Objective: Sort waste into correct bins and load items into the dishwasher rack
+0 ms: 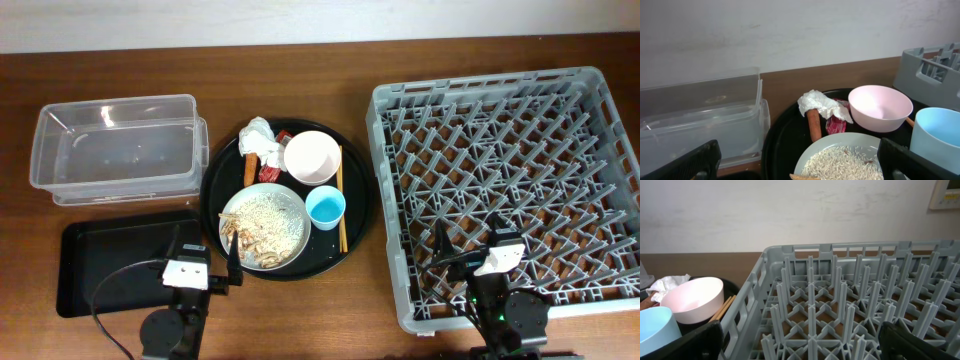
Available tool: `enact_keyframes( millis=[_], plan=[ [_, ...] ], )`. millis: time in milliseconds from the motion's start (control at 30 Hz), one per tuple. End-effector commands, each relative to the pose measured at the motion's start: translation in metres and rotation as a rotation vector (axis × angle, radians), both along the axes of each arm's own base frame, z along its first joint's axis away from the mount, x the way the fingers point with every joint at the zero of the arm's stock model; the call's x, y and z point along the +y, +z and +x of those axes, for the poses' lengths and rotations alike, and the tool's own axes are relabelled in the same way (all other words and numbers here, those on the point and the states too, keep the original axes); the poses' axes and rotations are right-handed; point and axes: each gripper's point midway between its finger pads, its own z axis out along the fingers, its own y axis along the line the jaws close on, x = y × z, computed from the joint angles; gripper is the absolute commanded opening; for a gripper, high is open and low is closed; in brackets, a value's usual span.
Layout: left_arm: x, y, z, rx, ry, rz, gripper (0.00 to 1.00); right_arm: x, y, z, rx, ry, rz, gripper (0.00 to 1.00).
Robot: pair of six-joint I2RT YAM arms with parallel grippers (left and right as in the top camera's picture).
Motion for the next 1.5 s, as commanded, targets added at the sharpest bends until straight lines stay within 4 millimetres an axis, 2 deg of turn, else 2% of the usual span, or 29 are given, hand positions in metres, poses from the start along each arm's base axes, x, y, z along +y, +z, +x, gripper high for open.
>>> enact_keyframes(
  millis=[0, 1000, 1067, 1100, 1167, 1200, 1233, 1300, 1333, 1400, 1467],
  plan=[
    [-0.001, -0.002, 0.000, -0.004, -0.007, 0.014, 0.99, 0.001, -0.002, 0.000, 0.002, 0.007, -0.006, 0.98],
    [-0.001, -0.002, 0.000, -0.004, -0.007, 0.014, 0.99, 0.001, -0.002, 0.000, 0.002, 0.007, -0.006, 0.98],
    [-0.002, 0.006, 0.000, -0.034, -0.013, 0.009, 0.99, 0.001, -0.002, 0.000, 0.000, 0.008, -0.006, 0.98],
    [-0.006, 0.009, 0.000, -0.046, -0.037, 0.006, 0.99, 0.001, -0.001, 0.000, -0.003, 0.011, -0.005, 0.98],
    [-0.017, 0.016, -0.002, -0.075, -0.104, 0.000, 0.99, 0.016, 0.000, -0.003, 0.002, 0.095, 0.051, 0.98],
    [-0.041, 0.031, -0.010, -0.137, -0.247, -0.008, 0.99, 0.027, 0.002, -0.005, 0.011, 0.156, 0.132, 0.98],
    [-0.054, 0.047, -0.017, -0.207, -0.334, -0.007, 0.99, 0.032, 0.005, -0.006, 0.003, 0.186, 0.143, 0.98],
    [-0.059, 0.080, -0.027, -0.336, -0.374, -0.002, 0.99, 0.047, 0.031, -0.013, -0.077, 0.284, 0.140, 0.98],
    [-0.059, 0.090, -0.030, -0.358, -0.374, -0.001, 0.99, 0.050, 0.044, -0.016, -0.112, 0.307, 0.136, 0.98],
    [-0.058, 0.113, -0.035, -0.378, -0.374, 0.000, 0.99, 0.052, 0.093, -0.030, -0.206, 0.332, 0.125, 0.98],
    [-0.059, 0.126, -0.033, -0.266, -0.375, -0.005, 0.99, 0.046, 0.137, -0.042, -0.235, 0.299, 0.120, 0.98]
  ],
)
